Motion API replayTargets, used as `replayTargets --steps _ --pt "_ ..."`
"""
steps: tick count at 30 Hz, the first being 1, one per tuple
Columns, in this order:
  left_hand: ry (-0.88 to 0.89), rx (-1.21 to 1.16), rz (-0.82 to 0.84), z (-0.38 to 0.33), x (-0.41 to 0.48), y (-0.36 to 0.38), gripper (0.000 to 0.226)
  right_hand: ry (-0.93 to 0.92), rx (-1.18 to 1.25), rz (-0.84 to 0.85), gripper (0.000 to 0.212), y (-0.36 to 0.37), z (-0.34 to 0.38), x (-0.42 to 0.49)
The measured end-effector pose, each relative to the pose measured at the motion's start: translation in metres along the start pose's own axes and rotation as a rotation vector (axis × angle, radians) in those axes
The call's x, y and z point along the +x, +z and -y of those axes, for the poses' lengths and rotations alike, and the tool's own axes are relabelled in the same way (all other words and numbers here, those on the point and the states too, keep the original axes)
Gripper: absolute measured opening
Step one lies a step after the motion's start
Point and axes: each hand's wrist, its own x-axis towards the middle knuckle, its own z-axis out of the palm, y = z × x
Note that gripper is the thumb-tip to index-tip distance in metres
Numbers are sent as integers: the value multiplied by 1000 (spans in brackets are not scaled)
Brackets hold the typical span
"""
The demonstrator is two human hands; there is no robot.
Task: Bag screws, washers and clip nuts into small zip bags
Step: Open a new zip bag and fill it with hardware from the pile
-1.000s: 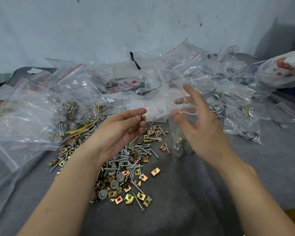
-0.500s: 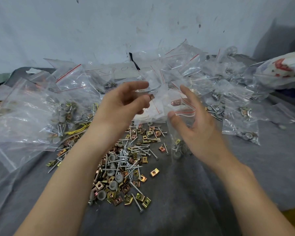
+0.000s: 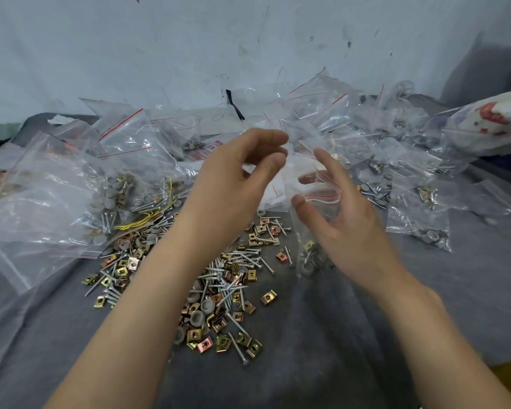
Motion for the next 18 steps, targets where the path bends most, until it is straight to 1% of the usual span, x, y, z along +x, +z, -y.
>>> replayTargets --steps 2,5,9,13,16,18 --pt "-31 23 -11 7 0 -6 19 9 8 4 70 0 0 0" --pt "-128 89 24 20 -2 -15 20 11 10 10 70 -1 0 0" --pt "-243 235 166 40 -14 -24 25 10 20 16 70 -2 0 0" --pt "-263 416 344 52 -28 -27 27 17 31 13 71 -2 1 1" --pt "-245 454 437 54 -37 -22 28 17 42 12 72 -2 2 1" --pt "-209 486 501 52 -44 -18 33 12 33 12 72 -2 2 1"
